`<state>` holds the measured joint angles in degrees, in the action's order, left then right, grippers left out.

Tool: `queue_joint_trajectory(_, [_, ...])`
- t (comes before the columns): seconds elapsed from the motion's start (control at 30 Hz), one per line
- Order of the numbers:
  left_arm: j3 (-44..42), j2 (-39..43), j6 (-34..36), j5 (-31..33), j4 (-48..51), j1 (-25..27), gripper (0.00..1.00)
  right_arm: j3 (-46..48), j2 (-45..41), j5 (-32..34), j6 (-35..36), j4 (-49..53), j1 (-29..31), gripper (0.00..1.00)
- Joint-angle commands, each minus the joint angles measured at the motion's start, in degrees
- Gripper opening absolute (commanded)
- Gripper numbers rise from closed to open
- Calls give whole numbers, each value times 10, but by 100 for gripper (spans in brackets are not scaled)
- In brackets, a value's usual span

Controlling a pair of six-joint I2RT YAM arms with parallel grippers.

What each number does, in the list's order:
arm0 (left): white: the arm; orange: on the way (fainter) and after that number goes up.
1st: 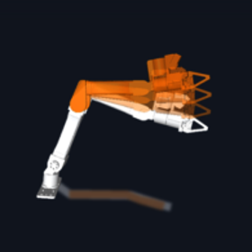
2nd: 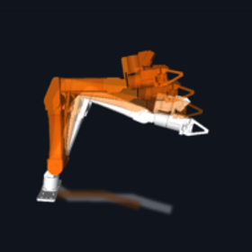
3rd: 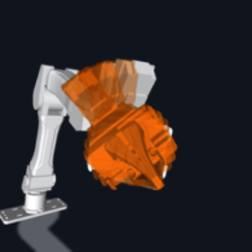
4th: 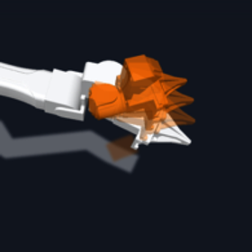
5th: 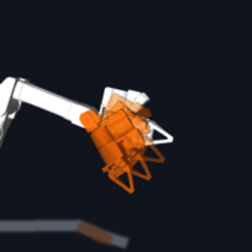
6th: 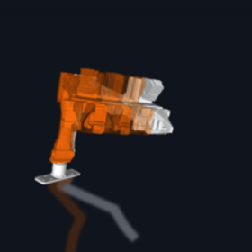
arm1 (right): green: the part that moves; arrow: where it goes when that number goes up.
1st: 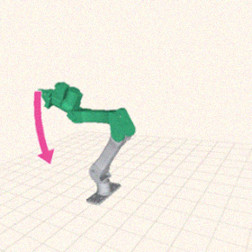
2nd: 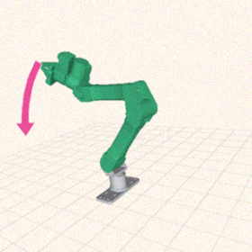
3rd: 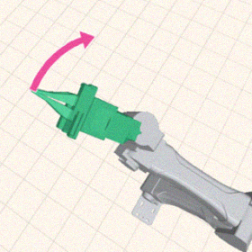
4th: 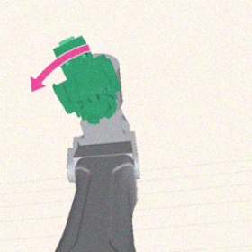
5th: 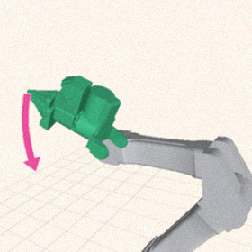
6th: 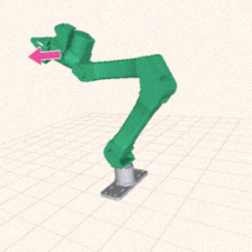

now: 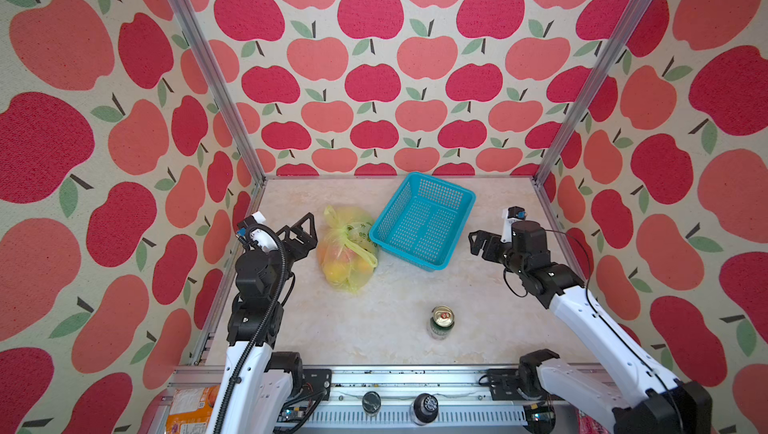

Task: Untie the knot of the plastic bag and take out the fruit
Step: 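Push the teal basket farther from the robot with the right gripper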

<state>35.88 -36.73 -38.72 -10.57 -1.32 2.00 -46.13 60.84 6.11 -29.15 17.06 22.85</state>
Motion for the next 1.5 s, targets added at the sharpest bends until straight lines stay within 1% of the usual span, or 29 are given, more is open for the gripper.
queue_joint_trajectory(0.0, [36, -22, -1, 38, 63, 8, 99, -37, 54, 45, 9, 38, 21, 99])
queue_joint_trajectory(0.13, [54, -38, -14, 50, 82, 5, 99, -69, 120, 67, 12, 46, 44, 99])
queue_joint_trajectory(0.23, [51, -35, 15, 40, 45, 4, 99, -85, 158, 75, 14, 45, 52, 99])
queue_joint_trajectory(0.33, [61, -29, 47, 38, 52, 4, 99, -100, 196, 82, 13, 50, 53, 98])
queue_joint_trajectory(0.47, [52, -12, 69, 30, 41, 3, 99, -125, 241, 73, 14, 57, 56, 93])
queue_joint_trajectory(0.57, [49, -5, 63, 28, 64, 2, 99, -138, 264, 68, 21, 62, 56, 89])
queue_joint_trajectory(0.67, [60, -2, 83, 25, 88, -1, 99, -157, 276, 99, 17, 100, 54, 88])
queue_joint_trajectory(0.77, [70, 0, 86, 58, 118, -1, 99, -162, 276, 130, 21, 125, 45, 87])
queue_joint_trajectory(0.83, [69, 1, 83, 75, 125, -1, 99, -156, 272, 133, 23, 130, 32, 86])
queue_joint_trajectory(0.9, [65, -2, 80, 78, 123, -1, 99, -146, 264, 129, 23, 134, 14, 86])
queue_joint_trajectory(1.1, [68, -28, 80, 40, 110, -2, 99, -103, 215, 131, 29, 135, -41, 87])
queue_joint_trajectory(1.33, [74, -56, 86, 15, 106, -6, 99, -58, 170, 116, 34, 128, -107, 87])
queue_joint_trajectory(1.47, [95, -90, 94, 0, 124, -7, 99, -44, 138, 115, 32, 125, -115, 87])
